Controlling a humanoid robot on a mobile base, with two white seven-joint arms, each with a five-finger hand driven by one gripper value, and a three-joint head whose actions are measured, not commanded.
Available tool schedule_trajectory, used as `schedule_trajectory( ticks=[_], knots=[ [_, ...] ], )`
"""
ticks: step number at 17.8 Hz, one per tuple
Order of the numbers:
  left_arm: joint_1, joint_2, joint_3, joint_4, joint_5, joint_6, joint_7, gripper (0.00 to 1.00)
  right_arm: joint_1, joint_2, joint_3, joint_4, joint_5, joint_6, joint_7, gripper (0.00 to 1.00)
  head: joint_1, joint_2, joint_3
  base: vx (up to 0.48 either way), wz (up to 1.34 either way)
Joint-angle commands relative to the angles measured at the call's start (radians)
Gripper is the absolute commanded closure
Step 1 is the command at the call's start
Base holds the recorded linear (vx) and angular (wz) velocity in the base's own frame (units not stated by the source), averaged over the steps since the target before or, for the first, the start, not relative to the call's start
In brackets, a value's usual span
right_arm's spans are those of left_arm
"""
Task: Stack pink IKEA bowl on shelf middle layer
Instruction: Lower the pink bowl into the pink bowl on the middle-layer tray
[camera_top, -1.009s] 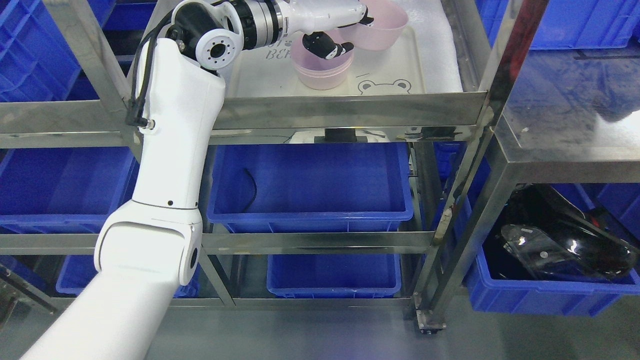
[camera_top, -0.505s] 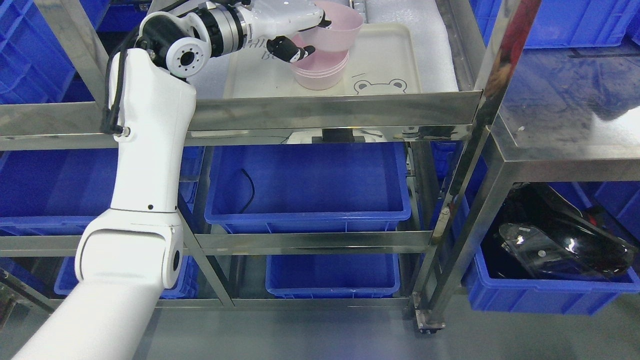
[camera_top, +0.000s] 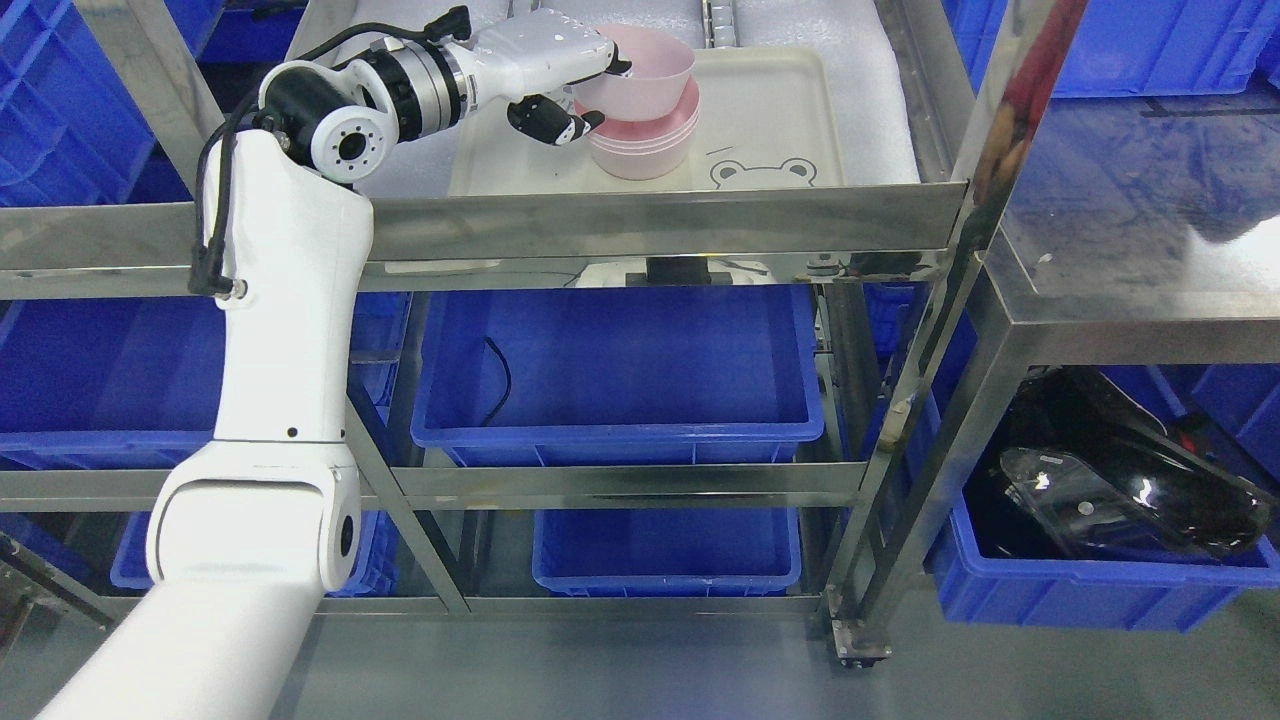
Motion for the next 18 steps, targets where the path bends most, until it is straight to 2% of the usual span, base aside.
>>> schedule_trajectory(
  ticks=[1, 5, 12, 14, 16, 18],
  knots=[
    [-0.017, -0.044, 0.023, 0.036, -0.002, 0.001, 0.012, 0.89, 0.023, -0.017, 0.0, -0.017, 0.0, 0.001, 0.0, 0.0, 0.0, 0.0, 0.0, 0.0, 0.0],
    [-0.005, -0.066, 0.01, 0.038, -0.002, 0.001, 0.012, 0.87, 0.023, -0.017, 0.0, -0.017, 0.0, 0.001, 0.0, 0.0, 0.0, 0.0, 0.0, 0.0, 0.0],
    [0.02, -0.035, 0.0, 0.036, -0.004, 0.001, 0.006, 0.85, 0.023, -0.017, 0.0, -0.017, 0.0, 0.001, 0.0, 0.0, 0.0, 0.0, 0.0, 0.0, 0.0],
    [0.017, -0.025, 0.0, 0.038, -0.004, 0.001, 0.008, 0.72, 0.023, -0.017, 0.0, -0.017, 0.0, 0.001, 0.0, 0.0, 0.0, 0.0, 0.0, 0.0, 0.0],
    [0.014, -0.032, 0.005, 0.036, -0.002, 0.001, 0.011, 0.32, 0.023, -0.017, 0.0, -0.017, 0.0, 0.001, 0.0, 0.0, 0.0, 0.0, 0.0, 0.0, 0.0],
    [0.009, -0.052, 0.016, 0.026, 0.012, 0.001, 0.014, 0.18, 0.023, -0.017, 0.0, -0.017, 0.0, 0.001, 0.0, 0.0, 0.0, 0.0, 0.0, 0.0, 0.0]
  ],
)
